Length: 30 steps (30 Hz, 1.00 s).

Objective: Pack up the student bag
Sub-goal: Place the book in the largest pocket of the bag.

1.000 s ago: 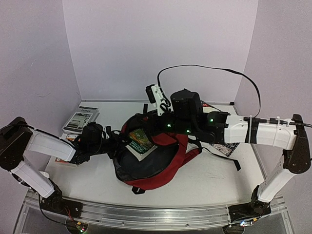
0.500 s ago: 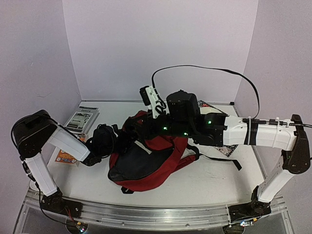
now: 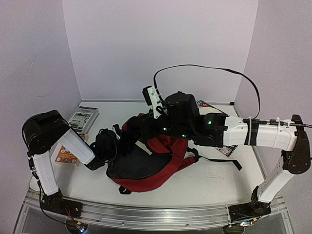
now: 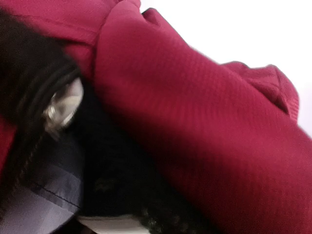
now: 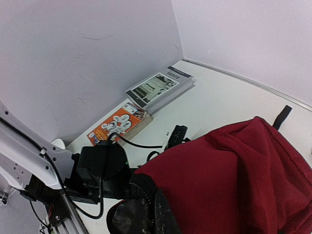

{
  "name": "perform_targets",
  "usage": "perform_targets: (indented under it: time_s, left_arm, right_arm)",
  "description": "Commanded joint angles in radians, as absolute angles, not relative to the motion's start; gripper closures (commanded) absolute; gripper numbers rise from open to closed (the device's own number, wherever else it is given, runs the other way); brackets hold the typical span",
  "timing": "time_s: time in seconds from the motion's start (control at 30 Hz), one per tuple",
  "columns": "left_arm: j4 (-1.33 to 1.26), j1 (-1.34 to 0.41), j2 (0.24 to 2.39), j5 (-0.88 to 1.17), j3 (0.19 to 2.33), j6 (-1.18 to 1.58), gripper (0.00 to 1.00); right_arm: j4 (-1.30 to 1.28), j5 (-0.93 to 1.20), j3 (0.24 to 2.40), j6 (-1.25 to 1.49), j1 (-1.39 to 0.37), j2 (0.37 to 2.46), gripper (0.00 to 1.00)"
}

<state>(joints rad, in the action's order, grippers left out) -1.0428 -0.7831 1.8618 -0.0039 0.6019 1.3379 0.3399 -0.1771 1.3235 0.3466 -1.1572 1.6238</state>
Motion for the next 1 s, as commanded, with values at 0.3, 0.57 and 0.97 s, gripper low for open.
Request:
perform_targets:
  time_s: [0.3,0.57,0.97]
  left_arm:
    - [-0.812,-0.866,1.707,-0.129,0.579,1.132,0.22]
    - [-0.591,-0.919,1.641,-0.153,0.614,1.034,0.18]
    - [-0.229,-0.942,1.396,-0.192,0.636,0.84,0.16]
  right_arm:
    - [0.242,-0.39,1.427,0.325,-1.101,1.695,1.0]
    - [0.233,-0.369,1.42,0.374,-1.015,1.741,0.99]
    - [0.177,-0.294,1.406,0.491,-0.815,1.873,0.95]
